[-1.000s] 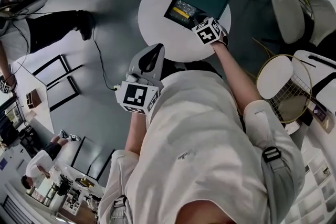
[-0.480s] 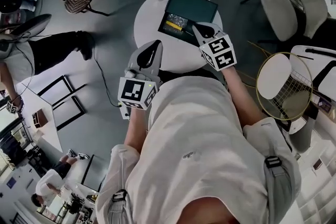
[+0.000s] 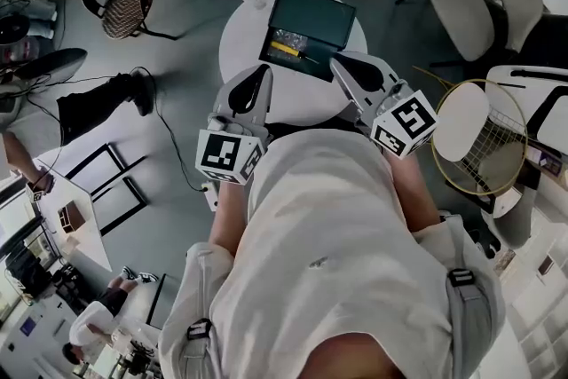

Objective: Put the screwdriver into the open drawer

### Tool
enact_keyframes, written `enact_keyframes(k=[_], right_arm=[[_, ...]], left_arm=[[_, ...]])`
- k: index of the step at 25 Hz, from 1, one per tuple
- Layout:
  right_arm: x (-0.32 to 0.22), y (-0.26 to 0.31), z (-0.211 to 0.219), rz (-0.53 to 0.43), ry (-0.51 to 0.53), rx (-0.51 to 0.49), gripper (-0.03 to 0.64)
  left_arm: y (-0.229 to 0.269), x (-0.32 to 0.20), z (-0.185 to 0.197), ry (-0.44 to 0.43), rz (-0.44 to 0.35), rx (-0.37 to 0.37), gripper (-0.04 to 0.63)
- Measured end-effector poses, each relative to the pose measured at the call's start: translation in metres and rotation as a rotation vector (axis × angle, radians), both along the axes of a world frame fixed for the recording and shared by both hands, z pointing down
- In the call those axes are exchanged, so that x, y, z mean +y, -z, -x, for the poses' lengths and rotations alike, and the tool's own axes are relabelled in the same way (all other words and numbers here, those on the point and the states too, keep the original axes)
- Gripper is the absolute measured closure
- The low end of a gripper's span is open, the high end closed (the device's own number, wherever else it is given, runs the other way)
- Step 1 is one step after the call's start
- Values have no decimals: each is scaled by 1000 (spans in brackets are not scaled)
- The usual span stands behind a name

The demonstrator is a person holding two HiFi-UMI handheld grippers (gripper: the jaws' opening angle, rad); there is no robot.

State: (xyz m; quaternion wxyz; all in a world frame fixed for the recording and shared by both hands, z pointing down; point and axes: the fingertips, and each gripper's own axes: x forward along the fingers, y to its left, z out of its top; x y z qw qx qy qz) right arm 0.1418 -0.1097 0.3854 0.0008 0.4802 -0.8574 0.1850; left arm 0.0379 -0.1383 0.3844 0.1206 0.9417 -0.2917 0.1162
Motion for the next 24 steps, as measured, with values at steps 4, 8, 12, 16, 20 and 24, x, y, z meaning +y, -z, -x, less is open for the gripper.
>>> enact_keyframes(k=[4,8,12,16,20,24], right_arm=[[3,19,-6,-46,-9,-9,612],[-2,20,-10,-53,-25,-13,612],[-2,18,-12,-41,-26,-18,612],[-2,16,-11,-31,-24,-31,612],[-5,16,-11,-32,-21,-38,612],[-6,17,-12,-28,-19,-29,612]], left_arm=[[0,2,2,-9,1,-1,583],[1,-1,2,-16,-3,-4,583],[2,-1,1,-23,-1,-4,583],[1,-2,1,-26,0,-7,583],[-1,-5,2,-26,2,-13,583],[-1,-6,1,-30,5,-16,583]])
